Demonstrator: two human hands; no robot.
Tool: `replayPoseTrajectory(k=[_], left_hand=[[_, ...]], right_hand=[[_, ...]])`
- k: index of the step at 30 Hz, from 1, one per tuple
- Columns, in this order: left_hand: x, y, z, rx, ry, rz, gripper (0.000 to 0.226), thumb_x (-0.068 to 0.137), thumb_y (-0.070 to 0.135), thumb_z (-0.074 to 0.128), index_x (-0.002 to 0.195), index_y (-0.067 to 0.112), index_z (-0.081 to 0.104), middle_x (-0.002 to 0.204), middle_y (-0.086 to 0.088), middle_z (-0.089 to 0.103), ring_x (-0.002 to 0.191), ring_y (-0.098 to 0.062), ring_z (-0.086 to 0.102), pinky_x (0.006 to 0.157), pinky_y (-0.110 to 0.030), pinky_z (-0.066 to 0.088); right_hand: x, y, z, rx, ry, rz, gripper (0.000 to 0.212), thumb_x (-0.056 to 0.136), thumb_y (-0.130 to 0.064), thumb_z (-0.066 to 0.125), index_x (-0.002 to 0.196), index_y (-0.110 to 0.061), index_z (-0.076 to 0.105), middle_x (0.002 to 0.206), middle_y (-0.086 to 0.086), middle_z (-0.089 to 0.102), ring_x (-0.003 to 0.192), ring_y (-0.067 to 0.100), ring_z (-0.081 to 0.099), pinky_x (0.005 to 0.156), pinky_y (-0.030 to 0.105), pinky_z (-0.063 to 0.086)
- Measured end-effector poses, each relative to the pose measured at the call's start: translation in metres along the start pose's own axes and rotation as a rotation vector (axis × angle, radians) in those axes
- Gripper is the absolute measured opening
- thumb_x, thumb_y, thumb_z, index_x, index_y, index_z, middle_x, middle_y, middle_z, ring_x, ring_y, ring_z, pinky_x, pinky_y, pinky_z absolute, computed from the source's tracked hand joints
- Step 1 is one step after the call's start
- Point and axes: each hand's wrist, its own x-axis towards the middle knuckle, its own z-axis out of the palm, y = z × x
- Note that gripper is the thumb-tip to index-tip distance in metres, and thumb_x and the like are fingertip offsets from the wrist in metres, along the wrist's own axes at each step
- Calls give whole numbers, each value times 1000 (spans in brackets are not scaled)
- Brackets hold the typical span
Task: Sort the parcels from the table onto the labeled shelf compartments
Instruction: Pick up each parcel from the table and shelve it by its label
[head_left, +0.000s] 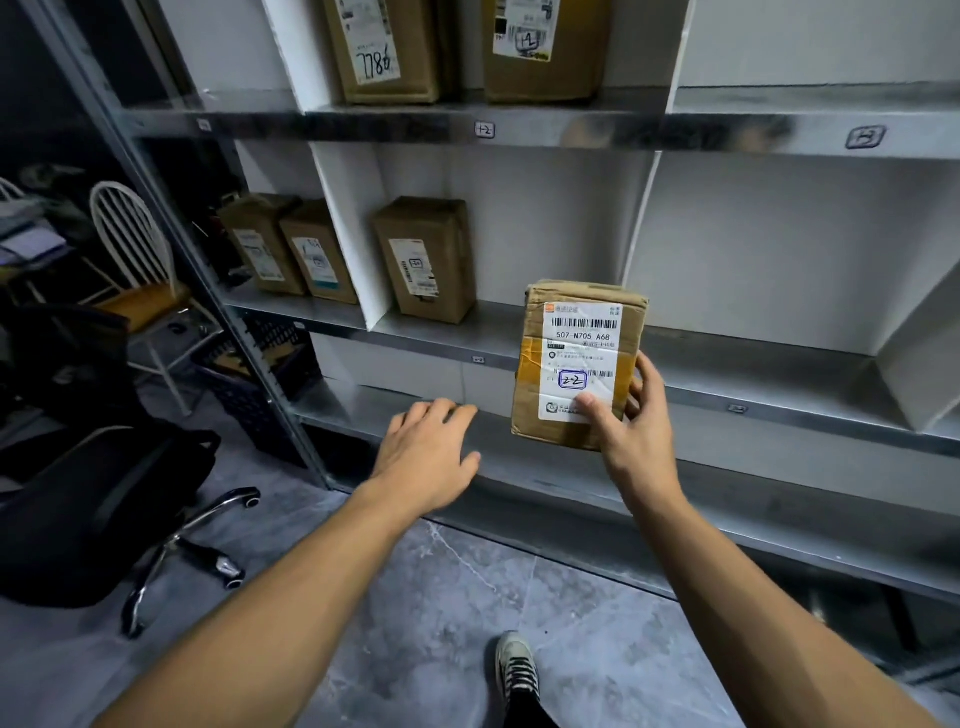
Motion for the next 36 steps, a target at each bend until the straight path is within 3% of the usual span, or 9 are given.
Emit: replayPoseTrajectory(k=[3,8,14,18,23,28,36], left_hand=[[36,-14,4,-11,-6,-5,59,95,47,46,149,28,29,148,3,38,134,-22,34,110,-41,30],[116,-39,9,-19,-18,2,60,96,48,46,149,29,28,150,4,36,135,-22,33,110,-40,31],[201,-57,16,-13,-19,19,59,97,47,45,150,31,26,149,5,36,136,-20,32,110,-40,30],[238,-66,28,-8,-48,12,59,96,48,45,150,31,27,148,5,38,133,-21,35,107,-40,30],[267,-75,43,-33,-86,-1,58,96,49,44,149,31,27,147,6,38,133,-21,35,108,-39,31],[286,-85,53,-77,-98,-4,57,96,48,45,148,32,29,147,6,39,132,-20,35,108,-38,32],[304,-91,65,-151,-100,9,57,96,46,48,148,31,31,146,6,40,131,-19,36,108,-36,32]], right_hand=[[37,12,21,-26,-2,-21,73,88,-25,76,147,-38,35,126,-23,61,116,1,62,103,45,52],[112,36,48,-84,20,-48,75,86,-30,77,147,-41,34,139,-12,56,123,0,54,107,42,49],[205,67,72,-184,59,20,74,85,-38,77,145,-42,34,137,-11,58,124,8,56,107,47,48],[247,83,80,-258,95,84,70,87,-38,76,146,-25,40,134,1,63,122,20,59,107,42,47],[276,99,91,-254,82,109,74,90,-31,74,152,-27,35,137,0,62,123,20,59,103,26,41],[290,114,100,-224,31,145,76,90,-31,73,152,-32,30,144,-3,54,130,20,52,112,43,41],[302,130,102,-171,62,231,86,82,-14,81,149,-34,32,135,-11,57,121,11,55,111,41,43]])
